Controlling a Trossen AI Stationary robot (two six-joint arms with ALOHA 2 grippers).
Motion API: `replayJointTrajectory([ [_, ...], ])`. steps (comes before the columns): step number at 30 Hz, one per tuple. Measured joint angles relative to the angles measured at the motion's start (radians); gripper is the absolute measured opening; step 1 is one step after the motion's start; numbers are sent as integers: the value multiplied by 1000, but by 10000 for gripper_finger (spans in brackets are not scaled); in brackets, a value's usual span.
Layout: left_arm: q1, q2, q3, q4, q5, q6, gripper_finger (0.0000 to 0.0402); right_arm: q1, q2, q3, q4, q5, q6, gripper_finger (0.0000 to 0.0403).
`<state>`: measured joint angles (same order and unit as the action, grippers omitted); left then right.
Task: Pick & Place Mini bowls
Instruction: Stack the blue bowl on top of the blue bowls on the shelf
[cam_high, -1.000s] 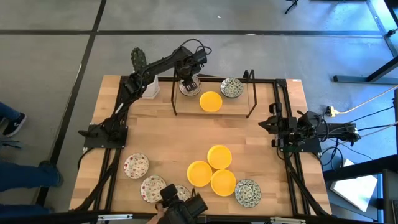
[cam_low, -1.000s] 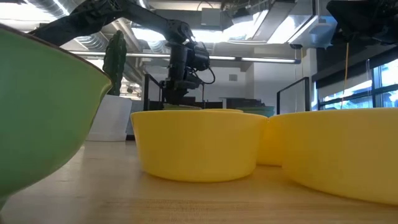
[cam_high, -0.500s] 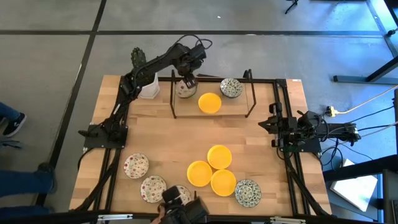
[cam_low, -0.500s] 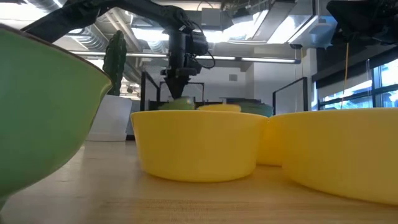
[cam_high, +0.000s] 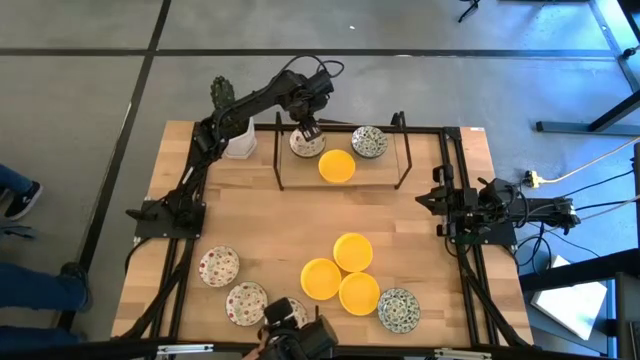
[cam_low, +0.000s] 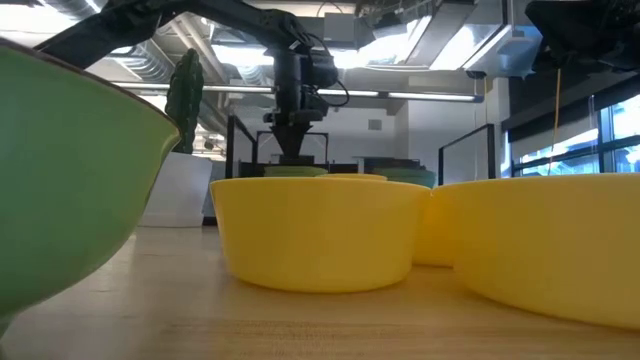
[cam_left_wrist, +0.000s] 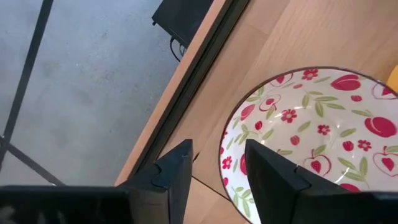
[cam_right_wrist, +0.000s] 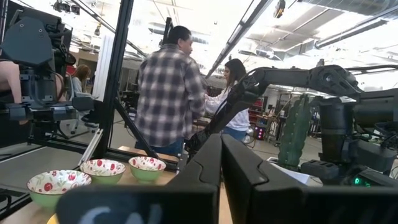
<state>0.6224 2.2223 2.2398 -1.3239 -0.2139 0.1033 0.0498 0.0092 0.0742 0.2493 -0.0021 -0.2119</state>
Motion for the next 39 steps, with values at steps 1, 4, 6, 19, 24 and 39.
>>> replayJointTrajectory([
  [1, 0, 0, 0, 0, 5, -1, 141, 0, 0, 0, 0, 0, 1, 14],
  [4, 0, 0, 0, -3, 20, -1, 141, 0, 0, 0, 0, 0, 1, 14],
  [6, 0, 1, 0, -3, 26, -3, 141, 0, 0, 0, 0, 0, 1, 14],
  [19, 0, 2, 0, -20, 26, -5, 139, 0, 0, 0, 0, -1, 1, 14],
  [24, 0, 2, 0, -20, 26, -11, 139, 0, 0, 0, 0, -1, 1, 14],
  [39, -12, 3, 0, -44, 36, -4, 137, 0, 0, 0, -1, -1, 1, 14],
])
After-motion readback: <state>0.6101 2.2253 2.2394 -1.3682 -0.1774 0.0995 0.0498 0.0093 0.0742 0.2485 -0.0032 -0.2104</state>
